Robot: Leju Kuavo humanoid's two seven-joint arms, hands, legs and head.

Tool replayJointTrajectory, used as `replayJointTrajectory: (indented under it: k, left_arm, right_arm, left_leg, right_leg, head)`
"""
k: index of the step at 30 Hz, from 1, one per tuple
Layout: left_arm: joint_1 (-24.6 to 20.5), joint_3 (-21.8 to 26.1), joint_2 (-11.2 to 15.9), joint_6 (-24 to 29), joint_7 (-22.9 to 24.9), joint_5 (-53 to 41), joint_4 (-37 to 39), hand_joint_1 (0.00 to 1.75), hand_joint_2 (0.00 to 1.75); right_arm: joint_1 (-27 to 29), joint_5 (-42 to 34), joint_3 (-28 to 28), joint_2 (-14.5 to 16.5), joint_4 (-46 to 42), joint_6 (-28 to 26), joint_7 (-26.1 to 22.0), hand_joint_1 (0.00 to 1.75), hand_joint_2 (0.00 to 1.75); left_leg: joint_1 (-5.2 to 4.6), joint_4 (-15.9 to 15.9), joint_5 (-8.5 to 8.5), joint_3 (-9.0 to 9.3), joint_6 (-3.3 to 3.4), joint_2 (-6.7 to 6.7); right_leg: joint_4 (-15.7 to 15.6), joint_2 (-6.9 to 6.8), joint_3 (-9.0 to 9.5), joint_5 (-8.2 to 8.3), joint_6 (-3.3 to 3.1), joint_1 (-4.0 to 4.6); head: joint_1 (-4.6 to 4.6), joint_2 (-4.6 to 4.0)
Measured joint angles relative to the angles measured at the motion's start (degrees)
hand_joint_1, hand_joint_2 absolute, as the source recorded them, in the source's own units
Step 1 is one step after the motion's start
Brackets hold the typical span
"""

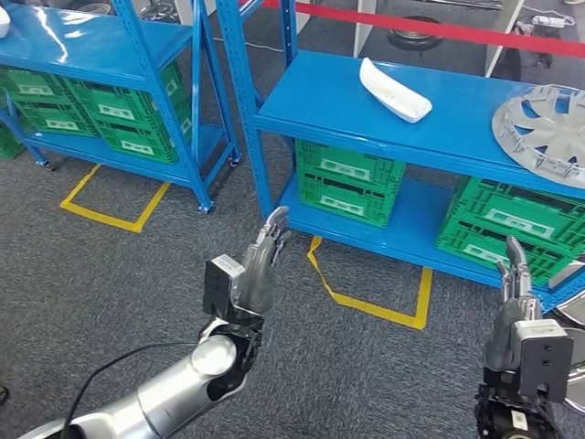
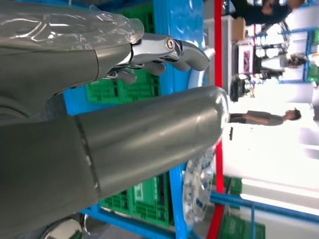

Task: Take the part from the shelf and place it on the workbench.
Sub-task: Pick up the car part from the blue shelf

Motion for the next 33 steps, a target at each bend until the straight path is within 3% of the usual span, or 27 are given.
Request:
replayJointTrajectory:
  k: [1, 3, 4, 7, 8, 9, 10, 12, 14, 16, 19, 22, 23, 24, 25, 27, 28, 30, 33]
  left_arm:
    - [-0.05, -0.01, -0.02, -0.04, -0.13, 0.10, 0.02, 0.00, 0.00]
    - [-0.10, -0.01, -0.03, -0.08, -0.33, 0.25, 0.09, 0.00, 0.00]
    - [-0.19, -0.02, -0.02, -0.08, -0.43, 0.30, 0.15, 0.00, 0.00]
    - [-0.35, -0.01, -0.03, -0.11, -0.63, 0.38, 0.36, 0.00, 0.00]
    - [-0.25, -0.01, -0.03, -0.11, -0.66, 0.42, 0.42, 0.00, 0.00]
    - [-0.15, -0.01, 0.00, -0.10, -0.67, 0.46, 0.45, 0.00, 0.00]
    - [-0.08, -0.01, 0.03, -0.09, -0.69, 0.48, 0.47, 0.00, 0.00]
    - [-0.10, 0.00, 0.09, -0.08, -0.74, 0.49, 0.47, 0.00, 0.00]
    - [-0.26, 0.00, 0.09, -0.08, -0.81, 0.48, 0.47, 0.00, 0.00]
    - [-0.36, 0.01, 0.11, -0.07, -0.84, 0.48, 0.47, 0.00, 0.00]
    - [-0.34, -0.01, 0.07, -0.05, -0.88, 0.49, 0.45, 0.00, 0.00]
    - [-0.27, -0.01, -0.01, -0.09, -0.89, 0.48, 0.45, 0.00, 0.00]
    - [-0.16, -0.01, -0.03, -0.09, -0.87, 0.48, 0.45, 0.00, 0.00]
    - [-0.06, -0.01, -0.05, -0.09, -0.86, 0.48, 0.45, 0.00, 0.00]
    - [0.01, -0.01, -0.05, -0.08, -0.85, 0.48, 0.45, 0.00, 0.00]
    - [0.09, -0.01, -0.07, -0.08, -0.83, 0.48, 0.45, 0.00, 0.00]
    - [0.05, -0.01, -0.06, -0.08, -0.82, 0.48, 0.45, 0.00, 0.00]
    - [-0.01, -0.01, -0.05, -0.08, -0.81, 0.45, 0.45, 0.00, 0.00]
    - [-0.02, -0.02, -0.02, -0.09, -0.78, 0.39, 0.42, 0.00, 0.00]
  right_arm:
    - [-0.01, -0.02, 0.05, -0.01, -0.01, -0.09, 0.06, 0.00, 0.00]
    - [-0.12, -0.04, 0.08, -0.03, 0.01, -0.22, 0.12, 0.00, 0.00]
    - [-0.21, -0.04, 0.08, -0.04, 0.01, -0.26, 0.12, 0.00, 0.00]
    - [-0.33, -0.06, 0.12, -0.04, 0.08, -0.23, 0.16, 0.00, 0.00]
    - [-0.33, -0.09, 0.14, -0.04, 0.13, -0.19, 0.18, 0.00, 0.00]
    - [-0.33, -0.13, 0.15, -0.04, 0.17, -0.14, 0.19, 0.00, 0.00]
    - [-0.33, -0.17, 0.16, -0.04, 0.20, -0.10, 0.19, 0.00, 0.00]
    - [-0.37, -0.23, 0.16, -0.04, 0.23, -0.04, 0.18, 0.00, 0.00]
    - [-0.46, -0.25, 0.17, -0.04, 0.25, -0.01, 0.19, 0.00, 0.00]
    - [-0.54, -0.25, 0.21, -0.04, 0.26, -0.01, 0.20, 0.00, 0.00]
    - [-0.75, -0.24, 0.25, -0.04, 0.21, -0.02, 0.21, 0.00, 0.00]
    - [-0.89, -0.24, 0.31, -0.04, 0.21, -0.06, 0.34, 0.00, 0.00]
    - [-0.82, -0.24, 0.35, -0.04, 0.22, -0.08, 0.44, 0.00, 0.00]
    - [-0.74, -0.24, 0.40, -0.04, 0.22, -0.09, 0.51, 0.00, 0.00]
    - [-0.70, -0.24, 0.44, -0.04, 0.22, -0.10, 0.58, 0.00, 0.00]
    - [-0.71, -0.24, 0.45, -0.04, 0.23, -0.12, 0.67, 0.00, 0.00]
    - [-0.74, -0.24, 0.47, -0.04, 0.22, -0.12, 0.68, 0.00, 0.00]
    - [-0.80, -0.24, 0.56, -0.04, 0.17, -0.12, 0.74, 0.00, 0.00]
    - [-0.83, -0.13, 0.61, -0.05, 0.08, -0.12, 0.81, 0.00, 0.00]
  left_leg:
    - [0.13, 0.10, -0.03, -0.12, -0.28, -0.03]
    - [0.40, 1.04, -0.78, -0.45, -0.73, 0.15]
    - [0.44, 3.03, -1.79, -1.40, -0.87, 0.32]
    - [0.28, 14.78, -5.80, -8.41, -0.64, 0.62]
    - [0.14, 17.50, -6.00, -10.49, -0.33, 0.62]
    - [-0.09, 17.97, -5.09, -11.46, 0.10, 0.61]
    - [-0.42, 16.18, -3.17, -11.23, 0.64, 0.60]
    - [-1.45, 8.45, 1.56, -8.24, 1.99, 0.61]
    - [-2.29, 2.64, 3.51, -5.69, 2.86, 0.62]
    - [-2.55, 1.21, 3.16, -5.09, 3.05, 0.54]
    - [-1.84, -0.30, 3.18, -3.60, 3.21, 0.58]
    - [-1.56, -0.78, 2.66, -2.35, 3.48, 0.72]
    - [-1.53, -0.76, 2.40, -2.10, 3.47, 0.73]
    - [-1.48, -0.73, 2.13, -1.82, 3.41, 0.71]
    - [-1.40, -0.66, 1.84, -1.48, 3.30, 0.65]
    - [-1.22, -0.42, 1.07, -0.68, 2.84, 0.53]
    - [-1.25, -0.12, 0.66, -0.49, 2.52, 0.47]
    - [-1.35, 0.25, 0.22, -0.58, 1.92, 0.41]
    - [-1.36, 0.82, -0.29, -0.88, 1.26, 0.45]
  right_leg:
    - [0.09, 0.06, -0.05, -0.07, -0.84, 0.11]
    - [0.12, 0.10, 0.10, -0.30, -1.89, 0.30]
    - [0.05, 0.09, 0.27, -0.40, -2.30, 0.34]
    - [-0.02, -0.06, 0.54, -0.77, -3.05, 0.90]
    - [-0.02, -0.09, 0.66, -0.92, -3.27, 1.21]
    - [-0.02, -0.08, 0.87, -1.11, -3.47, 1.49]
    - [-0.02, -0.05, 1.19, -1.33, -3.63, 1.72]
    - [-0.10, -0.01, 2.00, -1.87, -3.75, 1.97]
    - [-0.26, -0.01, 2.32, -2.24, -3.55, 2.00]
    - [-0.53, -0.03, 2.32, -2.41, -3.14, 1.92]
    - [1.40, -0.23, 1.57, -3.78, -2.46, 2.06]
    - [12.32, -0.38, -3.92, -8.05, -1.81, 1.93]
    - [15.33, -0.44, -5.82, -8.67, -1.60, 1.78]
    - [16.26, -0.51, -6.76, -8.16, -1.44, 1.64]
    - [14.83, -0.57, -6.54, -6.54, -1.30, 1.50]
    - [7.11, -0.65, -3.34, -1.97, -1.08, 1.29]
    - [3.35, -0.63, -1.48, -0.56, -1.11, 1.25]
    - [-0.08, -0.51, 0.35, -0.04, -1.67, 1.41]
    - [-0.47, -0.34, 0.64, -0.21, -2.78, 1.49]
  head:
    - [-0.20, 0.00]
    - [-0.63, 0.00]
    - [-0.89, 0.00]
    - [-1.87, 0.00]
    - [-2.08, 0.00]
    - [-2.20, 0.00]
    - [-2.29, 0.00]
    - [-2.35, 0.00]
    - [-2.33, 0.00]
    - [-2.46, 0.00]
    - [-2.47, 0.00]
    - [-1.95, 0.00]
    - [-1.90, 0.00]
    - [-1.87, 0.00]
    - [-1.85, 0.00]
    - [-1.78, 0.00]
    - [-1.66, 0.00]
    - [-1.63, 0.00]
    - [-1.92, 0.00]
